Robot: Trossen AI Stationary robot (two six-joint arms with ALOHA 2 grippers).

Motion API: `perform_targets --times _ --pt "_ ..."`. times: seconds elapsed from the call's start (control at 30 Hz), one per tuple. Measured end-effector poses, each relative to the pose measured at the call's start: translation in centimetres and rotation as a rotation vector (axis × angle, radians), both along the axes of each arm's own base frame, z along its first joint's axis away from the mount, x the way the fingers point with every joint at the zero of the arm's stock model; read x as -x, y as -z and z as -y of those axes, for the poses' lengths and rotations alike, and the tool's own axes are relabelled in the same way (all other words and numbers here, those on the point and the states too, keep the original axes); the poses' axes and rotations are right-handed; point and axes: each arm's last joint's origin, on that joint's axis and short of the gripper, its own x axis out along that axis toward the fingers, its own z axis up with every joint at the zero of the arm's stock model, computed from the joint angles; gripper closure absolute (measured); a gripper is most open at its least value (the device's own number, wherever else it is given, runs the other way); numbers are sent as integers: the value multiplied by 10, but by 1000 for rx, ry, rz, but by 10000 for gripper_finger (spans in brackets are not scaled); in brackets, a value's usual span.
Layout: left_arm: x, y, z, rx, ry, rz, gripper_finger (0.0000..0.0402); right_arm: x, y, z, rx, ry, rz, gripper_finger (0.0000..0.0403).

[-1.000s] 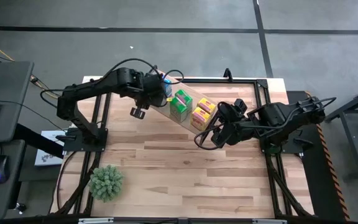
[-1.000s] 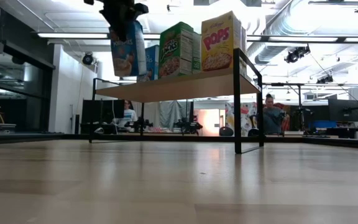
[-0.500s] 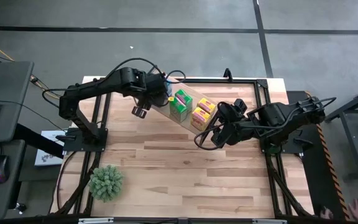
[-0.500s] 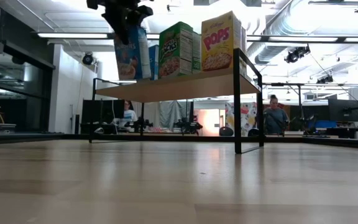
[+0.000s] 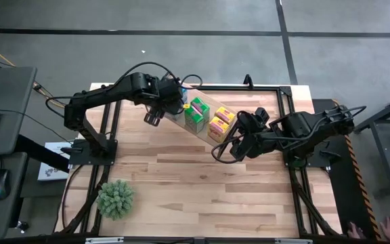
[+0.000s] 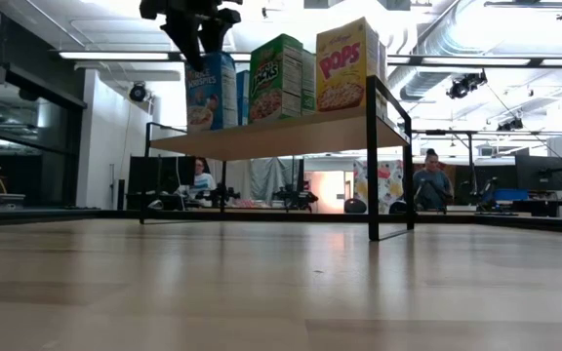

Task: Stack cereal on shelf
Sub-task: Put the blue cereal box on the shelf aligned with the other blue cereal box

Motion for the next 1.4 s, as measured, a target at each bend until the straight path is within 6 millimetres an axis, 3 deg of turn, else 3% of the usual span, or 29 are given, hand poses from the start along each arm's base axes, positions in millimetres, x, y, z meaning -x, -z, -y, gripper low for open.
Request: perform_targets --times 0.57,0.9,1.03,1.13,1.23,1.4 --pt "4 -7 -2 -112 -22 10 179 0 0 0 1 3 2 137" --pt "25 -31 2 -188 -36 109 179 -1 0 0 1 2 8 137" --pt "38 -48 7 -151 -173 294 184 -1 0 0 0 2 8 137" --pt "53 -58 12 -23 -315 443 208 -1 -1 0 -1 2 12 137" --pt "64 -63 20 138 -433 557 258 -1 -1 0 -2 2 15 137" --pt "72 -42 45 284 -501 649 382 -2 -1 -1 -6 2 23 137"
